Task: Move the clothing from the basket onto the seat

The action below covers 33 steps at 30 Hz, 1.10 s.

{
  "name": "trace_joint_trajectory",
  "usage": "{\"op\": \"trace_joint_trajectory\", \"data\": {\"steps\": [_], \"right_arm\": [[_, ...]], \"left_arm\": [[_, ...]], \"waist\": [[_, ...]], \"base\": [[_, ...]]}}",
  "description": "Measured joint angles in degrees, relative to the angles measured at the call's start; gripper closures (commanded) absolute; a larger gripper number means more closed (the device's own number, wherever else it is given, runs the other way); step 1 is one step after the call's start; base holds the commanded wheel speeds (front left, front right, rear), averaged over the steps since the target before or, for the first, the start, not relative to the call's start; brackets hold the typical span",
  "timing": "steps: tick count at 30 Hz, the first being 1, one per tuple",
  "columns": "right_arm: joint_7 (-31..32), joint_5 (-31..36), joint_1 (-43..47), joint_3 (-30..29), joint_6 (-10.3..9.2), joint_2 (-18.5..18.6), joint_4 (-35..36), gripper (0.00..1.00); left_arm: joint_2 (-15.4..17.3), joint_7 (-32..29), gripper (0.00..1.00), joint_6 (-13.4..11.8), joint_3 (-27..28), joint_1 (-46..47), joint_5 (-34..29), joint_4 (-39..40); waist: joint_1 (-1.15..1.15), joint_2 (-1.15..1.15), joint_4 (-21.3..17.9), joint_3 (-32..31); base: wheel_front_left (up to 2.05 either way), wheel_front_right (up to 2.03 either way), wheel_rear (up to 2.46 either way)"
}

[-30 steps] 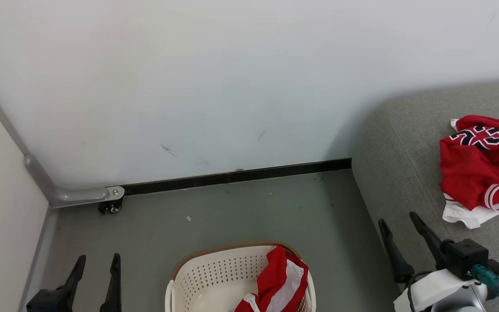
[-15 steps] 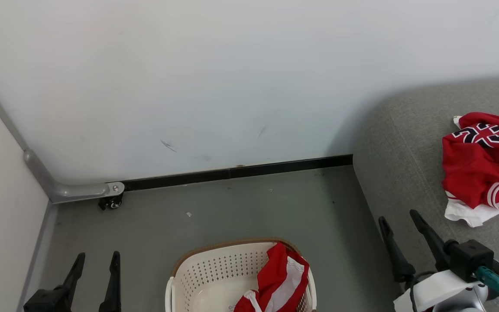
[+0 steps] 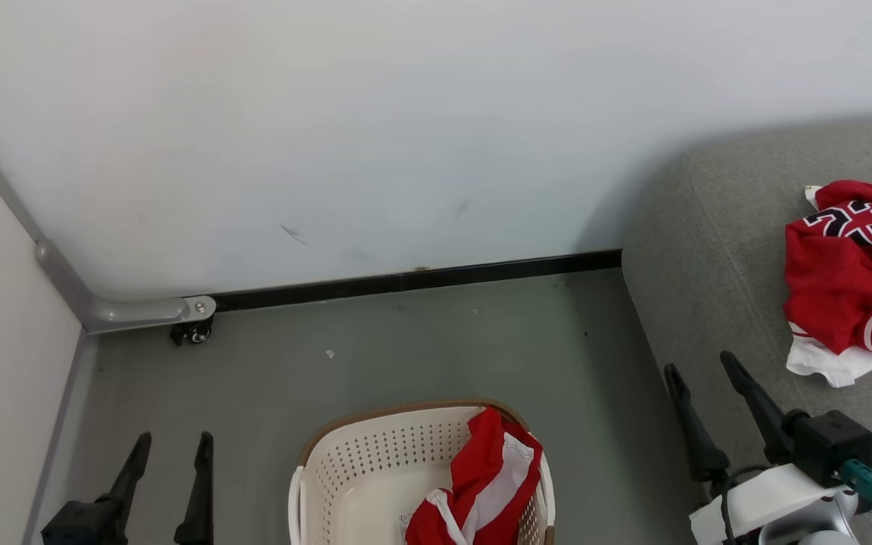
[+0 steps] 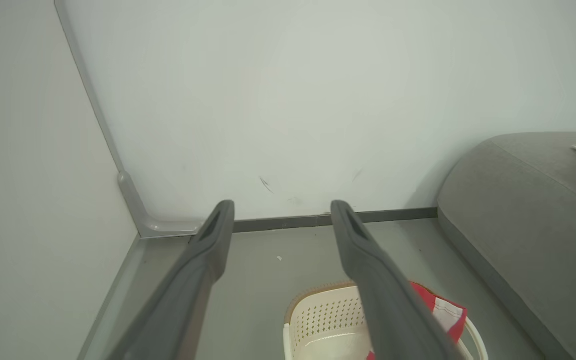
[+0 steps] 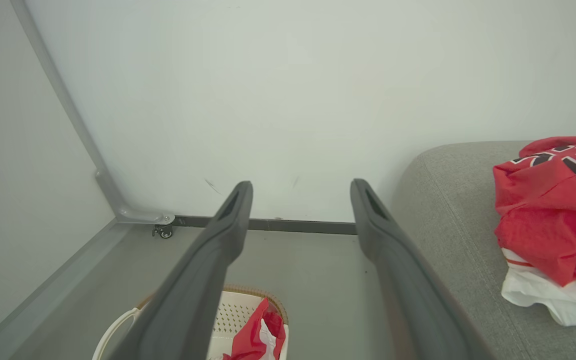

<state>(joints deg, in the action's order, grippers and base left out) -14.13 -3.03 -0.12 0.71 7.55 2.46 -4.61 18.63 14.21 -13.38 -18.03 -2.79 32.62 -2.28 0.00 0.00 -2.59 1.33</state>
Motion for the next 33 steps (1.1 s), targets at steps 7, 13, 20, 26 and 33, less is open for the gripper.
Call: {"op": "trace_joint_trajectory", "data": {"steps": [7, 13, 20, 26, 33], "right_arm": [[0.03, 0.00, -0.05, -0.03, 0.00, -0.01, 1.59, 0.00], [0.54, 0.00, -0.48, -1.03, 0.00, -0.03, 3.46, 0.00], [0.56, 0.01, -3.12, -2.50, 0.00, -0.04, 6.00, 0.00], [0.62, 0.01, -5.39, -3.31, 0.00, -0.04, 7.81, 0.00], [1.20, 0.03, -8.11, -4.50, 0.00, -0.04, 9.75, 0.00]], "left_arm": [[0.37, -1.12, 0.00, 1.05, -2.60, 2.01, -1.23, 0.35], [-0.03, -3.67, 0.00, 3.57, -6.75, 7.27, -2.97, -0.02], [-2.38, -7.13, 0.00, 6.91, -12.96, 12.00, -4.86, -3.20], [-5.28, -8.69, 0.00, 8.86, -16.35, 16.07, -5.63, -7.11], [-7.71, -10.31, 0.00, 10.60, -18.66, 19.82, -6.49, -11.78]], "waist": [[0.00, 0.00, 0.19, 2.07], [0.00, 0.00, 0.22, 4.83], [0.00, 0.00, -0.06, 8.25], [0.00, 0.00, -0.56, 11.70], [0.00, 0.00, -1.24, 15.61]], "base": [[0.00, 0.00, 0.00], [0.00, 0.00, 0.00], [0.00, 0.00, 0.00], [0.00, 0.00, 0.00], [0.00, 0.00, 0.00]]}}
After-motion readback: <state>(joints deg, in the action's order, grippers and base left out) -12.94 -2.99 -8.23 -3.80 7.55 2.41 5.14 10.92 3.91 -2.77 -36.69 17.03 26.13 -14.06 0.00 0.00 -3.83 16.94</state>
